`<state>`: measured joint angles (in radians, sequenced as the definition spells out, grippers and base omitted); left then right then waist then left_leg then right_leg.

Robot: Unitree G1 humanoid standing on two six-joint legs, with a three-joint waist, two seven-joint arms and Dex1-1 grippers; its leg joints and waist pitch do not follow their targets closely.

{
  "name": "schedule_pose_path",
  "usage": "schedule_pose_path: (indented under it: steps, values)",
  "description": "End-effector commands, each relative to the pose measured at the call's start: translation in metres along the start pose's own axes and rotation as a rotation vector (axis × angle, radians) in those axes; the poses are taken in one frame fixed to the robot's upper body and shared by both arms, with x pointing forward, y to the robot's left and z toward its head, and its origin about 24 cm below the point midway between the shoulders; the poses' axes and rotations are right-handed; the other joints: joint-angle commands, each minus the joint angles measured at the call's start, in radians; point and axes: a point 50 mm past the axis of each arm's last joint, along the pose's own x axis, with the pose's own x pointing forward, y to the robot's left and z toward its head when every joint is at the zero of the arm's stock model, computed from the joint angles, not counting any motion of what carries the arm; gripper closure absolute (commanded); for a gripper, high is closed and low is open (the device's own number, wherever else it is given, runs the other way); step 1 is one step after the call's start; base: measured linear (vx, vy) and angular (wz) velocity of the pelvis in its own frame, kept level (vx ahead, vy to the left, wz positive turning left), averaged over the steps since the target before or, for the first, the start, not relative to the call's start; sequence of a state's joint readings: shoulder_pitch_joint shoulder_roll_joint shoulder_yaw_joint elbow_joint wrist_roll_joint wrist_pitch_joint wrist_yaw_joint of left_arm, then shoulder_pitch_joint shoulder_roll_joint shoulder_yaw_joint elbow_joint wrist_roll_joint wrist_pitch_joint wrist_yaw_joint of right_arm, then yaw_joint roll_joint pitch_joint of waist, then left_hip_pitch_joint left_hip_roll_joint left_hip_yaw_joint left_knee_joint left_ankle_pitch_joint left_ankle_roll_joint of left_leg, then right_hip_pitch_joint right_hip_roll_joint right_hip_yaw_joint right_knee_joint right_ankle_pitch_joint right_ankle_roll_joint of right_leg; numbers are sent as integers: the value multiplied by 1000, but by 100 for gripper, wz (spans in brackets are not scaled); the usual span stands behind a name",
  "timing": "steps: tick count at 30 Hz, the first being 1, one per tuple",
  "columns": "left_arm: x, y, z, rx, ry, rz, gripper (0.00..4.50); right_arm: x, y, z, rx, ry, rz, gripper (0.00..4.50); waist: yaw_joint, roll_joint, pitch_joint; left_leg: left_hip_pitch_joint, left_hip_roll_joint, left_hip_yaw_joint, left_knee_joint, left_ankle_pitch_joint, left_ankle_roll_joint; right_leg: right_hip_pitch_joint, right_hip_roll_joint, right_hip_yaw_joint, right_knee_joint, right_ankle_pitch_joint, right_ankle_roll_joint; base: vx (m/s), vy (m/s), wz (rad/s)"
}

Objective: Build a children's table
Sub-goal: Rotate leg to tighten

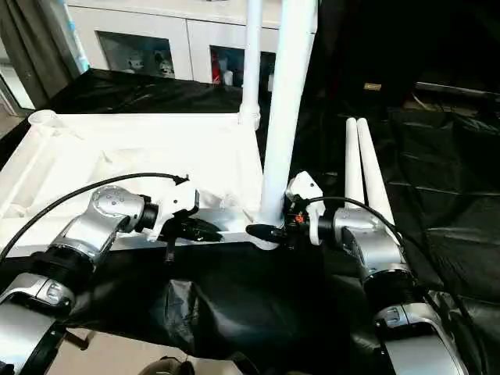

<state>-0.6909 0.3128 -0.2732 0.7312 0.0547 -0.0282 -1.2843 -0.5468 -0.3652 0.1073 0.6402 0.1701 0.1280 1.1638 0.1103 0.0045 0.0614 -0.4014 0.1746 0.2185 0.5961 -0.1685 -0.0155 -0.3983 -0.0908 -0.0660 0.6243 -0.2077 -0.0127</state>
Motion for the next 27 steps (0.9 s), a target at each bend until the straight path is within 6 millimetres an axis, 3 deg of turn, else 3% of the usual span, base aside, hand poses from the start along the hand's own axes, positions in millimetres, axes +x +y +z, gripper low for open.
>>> schedule_pose_path:
  steps: [1, 4, 5, 8, 10, 11, 12, 13, 15, 16, 17, 20, 21, 27]
  values:
    - [6, -3, 10, 22, -73, -32, 450, 3, 2, 2, 12, -22, -1, 143, -2, -8, -77, 33, 71, -35, -63, -158, 62, 43, -76, 47, -67, -65, -265, 0, 0, 0]
    - [8, 1, 12, 3, -74, 14, 450, 6, 0, -2, 42, -30, -65, 166, -2, -7, -76, 33, 70, -35, -64, -162, 62, 42, -76, 47, -69, -82, -263, 0, 0, 0]
    - [12, 10, 14, -30, -66, 111, 450, 13, -5, -10, 91, -32, -202, 168, -8, -6, -74, 37, 72, -36, -67, -176, 43, 34, -75, 49, -71, -109, -259, 0, 0, 0]
    - [17, 19, 18, -64, -62, 213, 450, 20, -10, -17, 149, -36, -339, 171, -16, -7, -72, 39, 68, -38, -69, -218, 8, 35, -80, 49, -80, -176, -247, 0, 0, 0]
    - [25, 30, 24, -104, -46, 337, 450, 29, -16, -23, 215, -31, -546, 171, -21, -7, -70, 41, 66, -38, -70, -232, 0, 31, -79, 52, -83, -197, -241, 0, 0, 0]
    - [27, 33, 26, -119, -41, 379, 450, 32, -18, -26, 237, -25, -619, 171, -28, -9, -71, 41, 64, -42, -73, -250, -23, 34, -80, 50, -87, -236, -231, 0, 0, 0]
    - [31, 36, 29, -139, -43, 415, 450, 37, -19, -26, 258, -21, -677, 171, -28, -2, -72, 42, 66, -42, -73, -246, -28, 33, -82, 51, -85, -232, -229, 0, 0, 0]
    - [34, 37, 31, -151, -45, 433, 450, 39, -19, -27, 268, -19, -704, 172, -32, -3, -70, 42, 65, -42, -75, -245, -31, 31, -78, 51, -87, -228, -226, 0, 0, 0]
    - [40, 38, 35, -160, -46, 458, 450, 48, -19, -25, 287, -15, -754, 172, -29, -5, -71, 43, 62, -38, -71, -249, -12, 31, -79, 52, -90, -197, -225, 0, 0, 0]
    - [43, 38, 37, -162, -46, 465, 450, 53, -18, -23, 293, -14, -769, 172, -28, 2, -72, 42, 64, -40, -72, -246, -10, 32, -80, 52, -89, -192, -224, 0, 0, 0]
    - [50, 36, 41, -158, -56, 459, 450, 66, -14, -17, 290, -23, -766, 172, -32, -4, -73, 36, 61, -39, -72, -236, -6, 36, -78, 51, -88, -185, -222, 0, 0, 0]
    - [53, 34, 43, -150, -71, 433, 450, 74, -11, -7, 269, -69, -719, 172, -28, -5, -74, 36, 61, -39, -69, -219, 12, 39, -80, 50, -87, -159, -221, 0, 0, 0]
    - [53, 34, 42, -146, -73, 428, 450, 75, -10, -5, 263, -80, -707, 117, -28, -5, -74, 35, 62, -39, -70, -216, 20, 40, -80, 49, -86, -153, -221, 0, 0, 0]
    - [46, 29, 36, -101, -91, 350, 450, 71, -11, 5, 175, -122, -585, 59, -32, -12, -74, 32, 62, -38, -69, -208, 42, 42, -79, 49, -85, -149, -225, 0, 0, 0]
